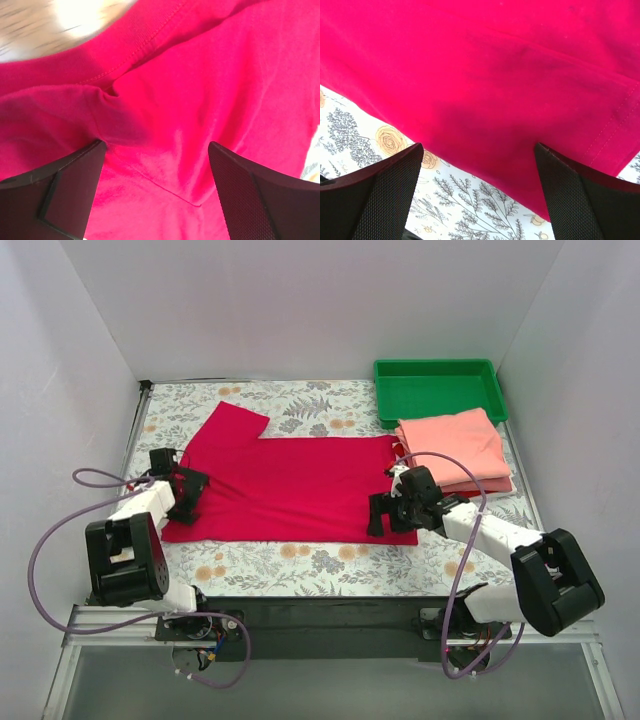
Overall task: Fold and stack the t-shirts
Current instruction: Fold the tshirt
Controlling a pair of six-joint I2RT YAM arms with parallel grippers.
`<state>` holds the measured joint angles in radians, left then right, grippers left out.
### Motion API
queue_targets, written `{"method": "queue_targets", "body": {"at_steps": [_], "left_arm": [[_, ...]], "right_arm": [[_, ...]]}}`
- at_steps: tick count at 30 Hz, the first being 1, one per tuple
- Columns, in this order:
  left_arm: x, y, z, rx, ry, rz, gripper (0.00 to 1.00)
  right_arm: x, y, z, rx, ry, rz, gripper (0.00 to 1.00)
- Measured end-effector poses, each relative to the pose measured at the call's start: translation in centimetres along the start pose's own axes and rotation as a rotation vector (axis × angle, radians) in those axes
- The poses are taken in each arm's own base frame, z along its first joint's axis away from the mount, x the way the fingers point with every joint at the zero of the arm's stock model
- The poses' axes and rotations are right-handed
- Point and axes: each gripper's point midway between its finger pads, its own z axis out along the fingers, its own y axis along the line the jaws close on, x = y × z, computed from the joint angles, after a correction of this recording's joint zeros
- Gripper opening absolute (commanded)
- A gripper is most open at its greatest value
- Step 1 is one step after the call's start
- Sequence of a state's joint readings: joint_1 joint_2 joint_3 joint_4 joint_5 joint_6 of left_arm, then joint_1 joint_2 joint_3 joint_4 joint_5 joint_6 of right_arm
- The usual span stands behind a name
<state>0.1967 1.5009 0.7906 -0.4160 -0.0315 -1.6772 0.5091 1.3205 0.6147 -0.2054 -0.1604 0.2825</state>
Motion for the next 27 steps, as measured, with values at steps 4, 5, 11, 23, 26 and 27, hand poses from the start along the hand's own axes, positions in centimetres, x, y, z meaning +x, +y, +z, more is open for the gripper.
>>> {"method": "queue_targets", "body": {"at_steps": [4,5,11,23,26,27], "left_arm": [[0.3,3.4,-1.4,-0.093,-0.037,-0.113,0.86],[0.4,4.4,-1.8,-0.119,-0.047,-0.145,0.86],[0.9,9.4,-3.8,-0.254,-0.100,-0.285,0.86],[1.6,13.7,-5.4,-0.411,-0.123,-0.306,0.87],[1.7,13.4,-5.5,-0.398,-0.104,-0.268,0.87],[1.6,13.1,-5.6,-0.388,-0.095,-0.257,0.87]], "right_arm": [[0.4,0.8,0.0,-0.024,-0.033,-0.027,0.98],[0.7,1.1,-0.1,-0.034,-0.036,-0.035,0.98],[2.6,3.2,-0.7,-0.096,-0.038,-0.059,0.98],[5.9,3.3,-3.3,-0.074,-0.010,-0.006,0.98],[6.8,2.7,-3.4,-0.054,-0.001,0.011,0.98],[6.7,2.6,-3.5,-0.049,-0.008,0.012,0.98]]}}
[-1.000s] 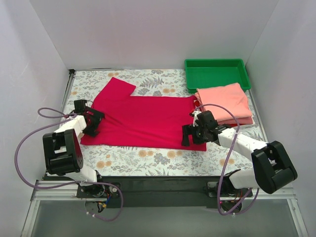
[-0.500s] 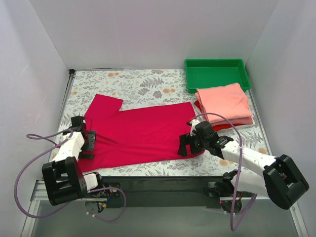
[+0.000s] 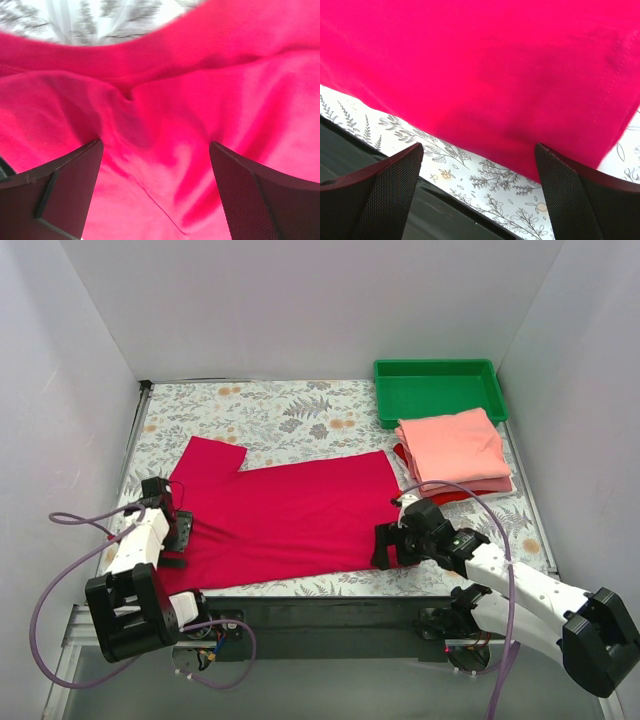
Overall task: Fold and stack the t-shirts
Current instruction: Fold the tshirt
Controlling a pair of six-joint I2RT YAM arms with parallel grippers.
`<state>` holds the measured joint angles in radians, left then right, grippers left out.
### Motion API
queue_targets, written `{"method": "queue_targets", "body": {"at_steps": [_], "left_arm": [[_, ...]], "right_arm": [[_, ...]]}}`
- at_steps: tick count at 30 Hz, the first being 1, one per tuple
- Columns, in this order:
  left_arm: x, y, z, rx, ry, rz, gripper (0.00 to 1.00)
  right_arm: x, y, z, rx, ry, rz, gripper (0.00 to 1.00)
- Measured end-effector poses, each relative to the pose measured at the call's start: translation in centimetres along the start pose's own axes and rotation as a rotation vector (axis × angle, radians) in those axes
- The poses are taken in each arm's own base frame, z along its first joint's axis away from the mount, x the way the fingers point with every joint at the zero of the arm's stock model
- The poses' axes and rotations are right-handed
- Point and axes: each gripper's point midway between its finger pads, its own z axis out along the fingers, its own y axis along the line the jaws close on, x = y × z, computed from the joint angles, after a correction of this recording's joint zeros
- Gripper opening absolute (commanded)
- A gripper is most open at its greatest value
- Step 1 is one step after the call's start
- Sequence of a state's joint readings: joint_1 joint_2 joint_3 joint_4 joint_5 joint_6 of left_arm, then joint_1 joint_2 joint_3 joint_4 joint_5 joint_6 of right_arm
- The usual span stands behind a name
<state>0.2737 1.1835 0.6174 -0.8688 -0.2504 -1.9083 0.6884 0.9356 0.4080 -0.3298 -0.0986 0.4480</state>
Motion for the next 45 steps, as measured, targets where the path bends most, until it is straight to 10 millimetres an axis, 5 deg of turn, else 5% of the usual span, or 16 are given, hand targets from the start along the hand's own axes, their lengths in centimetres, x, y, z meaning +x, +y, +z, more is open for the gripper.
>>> {"method": "queue_targets", "body": {"at_steps": [7,16,19,22,29,37,45], "left_arm": [[-1.3,-5.2,-4.9,0.229,0.009,0.084,0.89],[-4.0,-16.3,-12.7,0.581,0.001,0.227,0.93],[-4.7,-20.7,-11.8,0.593,0.014,0.272,0.94],[-5.1,-24.7,-8.8,0.554,0.030,0.316,0.94],[-5.9,-31.8,-0.1,0.453,0.024,0.446,0.93],[-5.3,-36.2,3.5,0.427,-0.039,0.602,0.79],[-2.1,-35.5,4.5,0.279,-0.155,0.766,0.65]], "right_arm": [[-0.6,-0.4,-1.2,0.045,-0.016,-0.007,0.98],[-9.0,1.1,-3.2,0.124,-0.161,-0.068,0.98],[-12.1,1.1,-3.2,0.188,-0.197,-0.075,0.98],[-14.3,0.9,-2.8,0.229,-0.215,-0.081,0.98],[-13.8,-1.4,-0.6,0.303,-0.131,-0.082,0.98],[-13.1,-3.0,0.4,0.331,-0.077,-0.069,0.98],[-12.4,-3.6,1.1,0.334,-0.037,-0.066,0.98]]}}
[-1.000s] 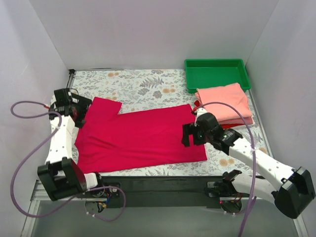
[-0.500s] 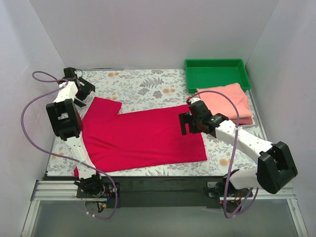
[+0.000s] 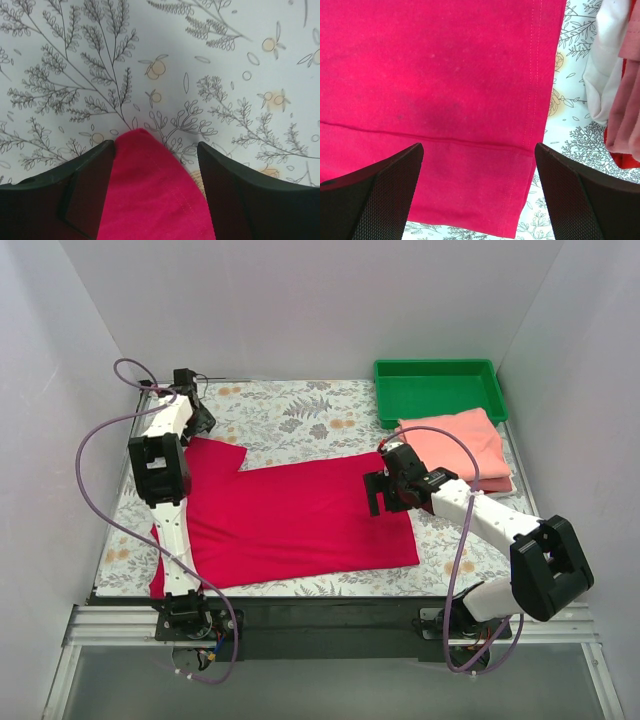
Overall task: Fold and stack the t-shirts
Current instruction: Fold the tshirt
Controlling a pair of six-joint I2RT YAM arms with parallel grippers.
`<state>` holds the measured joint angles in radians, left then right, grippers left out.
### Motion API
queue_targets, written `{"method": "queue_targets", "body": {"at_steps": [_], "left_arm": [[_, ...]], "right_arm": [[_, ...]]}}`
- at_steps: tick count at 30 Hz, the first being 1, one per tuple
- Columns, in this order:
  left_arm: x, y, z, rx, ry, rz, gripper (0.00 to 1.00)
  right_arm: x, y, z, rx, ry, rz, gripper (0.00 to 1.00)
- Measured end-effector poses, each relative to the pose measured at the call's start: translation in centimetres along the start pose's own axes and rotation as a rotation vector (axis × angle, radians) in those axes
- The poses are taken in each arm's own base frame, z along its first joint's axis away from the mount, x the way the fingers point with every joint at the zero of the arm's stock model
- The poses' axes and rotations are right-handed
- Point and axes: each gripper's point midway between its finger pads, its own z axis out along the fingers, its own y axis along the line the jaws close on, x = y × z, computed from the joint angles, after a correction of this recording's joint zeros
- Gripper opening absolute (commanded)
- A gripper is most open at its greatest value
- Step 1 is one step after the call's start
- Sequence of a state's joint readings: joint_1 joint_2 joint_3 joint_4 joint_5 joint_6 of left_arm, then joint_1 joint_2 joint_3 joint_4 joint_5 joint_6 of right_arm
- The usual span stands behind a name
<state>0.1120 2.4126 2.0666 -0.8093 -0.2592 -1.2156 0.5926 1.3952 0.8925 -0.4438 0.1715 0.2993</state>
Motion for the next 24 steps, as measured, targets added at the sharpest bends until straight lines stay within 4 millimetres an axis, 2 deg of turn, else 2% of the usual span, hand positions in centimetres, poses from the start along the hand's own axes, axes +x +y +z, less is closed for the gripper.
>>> {"method": "queue_targets", "body": {"at_steps": [5,9,12,16,17,22,24], "left_arm": [[0.8,0.3,-0.3,-0.063,-0.007,0.029,0.47],[1.0,1.0,-0.3,-0.100,-0.007,0.020,0.43],[1.2,1.2,-0.3,-0.108,-0.012,0.005,0.32],[1.5,1.8,-0.5,-0.123,-0.015,-0.007,0.04],[1.6,1.8,-0.5,-0.125,-0.015,-0.009,0.00],[1.6,1.8,-0.6,-0.126,-0.018,-0.010,0.00],[1.6,1.9,-0.7,-0.122,-0.022,-0.017,0.00]], "right_arm": [[0.4,0.1,0.1,-0.016,0.013,-0.002,0.98],[0.5,0.2,0.1,-0.021,0.014,-0.002,0.98],[0.6,0.2,0.0,-0.024,0.016,-0.001,0.98],[0.5,0.5,-0.1,-0.037,0.013,0.000,0.98],[0.5,0.5,-0.2,-0.039,0.013,0.000,0.98],[0.4,0.5,-0.2,-0.039,0.011,-0.005,0.98],[-0.6,0.4,-0.1,-0.021,0.003,-0.007,0.98]]}}
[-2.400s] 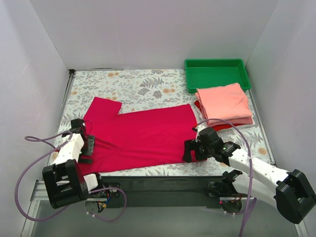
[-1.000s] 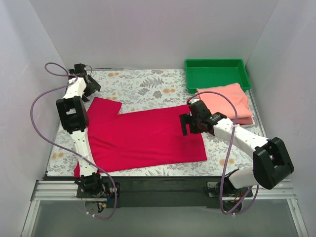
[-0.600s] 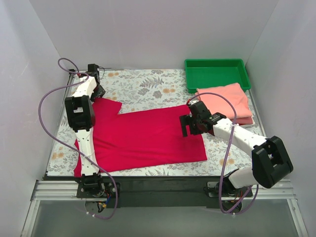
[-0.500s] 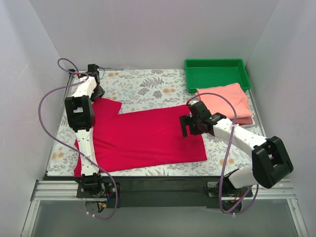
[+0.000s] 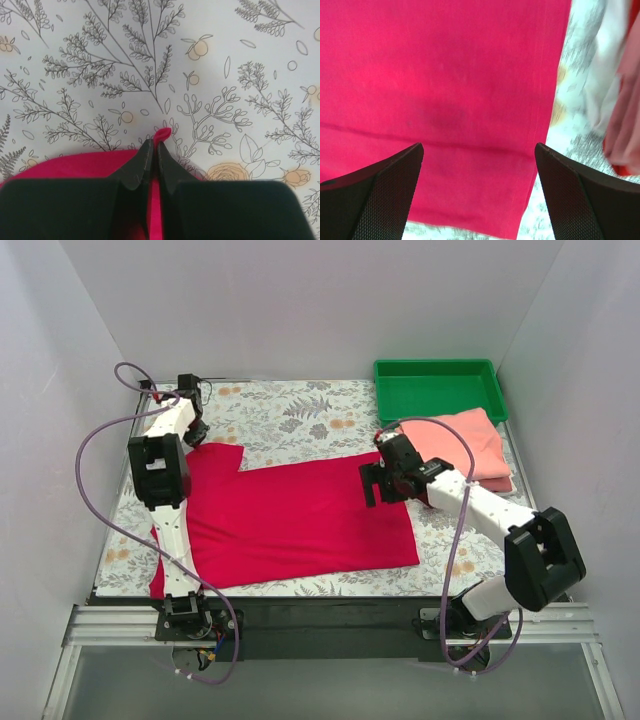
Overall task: Fold and stack the t-shirts
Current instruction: Fold the tshirt
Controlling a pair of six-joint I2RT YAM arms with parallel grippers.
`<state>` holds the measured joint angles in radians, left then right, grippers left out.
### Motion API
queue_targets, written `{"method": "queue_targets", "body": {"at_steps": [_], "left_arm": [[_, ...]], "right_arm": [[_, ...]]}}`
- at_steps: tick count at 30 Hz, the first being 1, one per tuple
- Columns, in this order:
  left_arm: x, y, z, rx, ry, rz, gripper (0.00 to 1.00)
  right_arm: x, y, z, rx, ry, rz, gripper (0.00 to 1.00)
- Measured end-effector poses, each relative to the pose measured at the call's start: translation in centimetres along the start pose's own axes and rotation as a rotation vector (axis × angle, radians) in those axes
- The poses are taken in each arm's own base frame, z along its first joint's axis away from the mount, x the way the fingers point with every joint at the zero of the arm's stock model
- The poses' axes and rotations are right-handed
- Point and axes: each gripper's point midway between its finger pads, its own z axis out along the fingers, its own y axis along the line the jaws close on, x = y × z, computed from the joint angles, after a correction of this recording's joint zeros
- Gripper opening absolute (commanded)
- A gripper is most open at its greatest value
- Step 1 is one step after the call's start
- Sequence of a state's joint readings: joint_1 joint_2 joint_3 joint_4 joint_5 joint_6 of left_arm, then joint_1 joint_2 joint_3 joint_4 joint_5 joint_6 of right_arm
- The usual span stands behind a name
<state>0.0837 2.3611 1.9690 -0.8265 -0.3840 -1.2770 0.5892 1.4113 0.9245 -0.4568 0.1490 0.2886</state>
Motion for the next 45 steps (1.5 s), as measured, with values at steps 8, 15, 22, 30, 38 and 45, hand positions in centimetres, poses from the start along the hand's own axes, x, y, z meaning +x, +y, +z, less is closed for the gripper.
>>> {"method": "queue_targets", "body": {"at_steps": [8,15,22,30,38,45], "left_arm": [[2.7,1.8,-1.9,-0.005,0.026,0.015,0.00],[3.8,2.4,-5.9,0.028,-0.021,0.016,0.00],[2.1,3.1,-9.1,0.071,-0.096,-0.036,0.00],[3.9,4.3,-8.7,0.052,-0.070,-0.036,0.00],[4.4,5.2,-9.8,0.058,-0.075,-0.058,0.00],[4.0,5.3,-10.7,0.073,-0.092,-0.079,0.00]], "right_arm": [[-11.2,0.0,3.4,0.157,-0.145,0.015,0.98],[-16.6,-1.6,8.8,0.351,-0.172,0.026,0.98],[-16.2,-3.4,12.8,0.475,-0.107,0.005,0.94],[-14.4,-4.5,13.4,0.532,-0.059,0.003,0.83],[-12.2,-5.3,12.5,0.558,-0.033,0.019,0.53],[-11.5,-5.5,12.5,0.562,-0.007,0.013,0.39]]}}
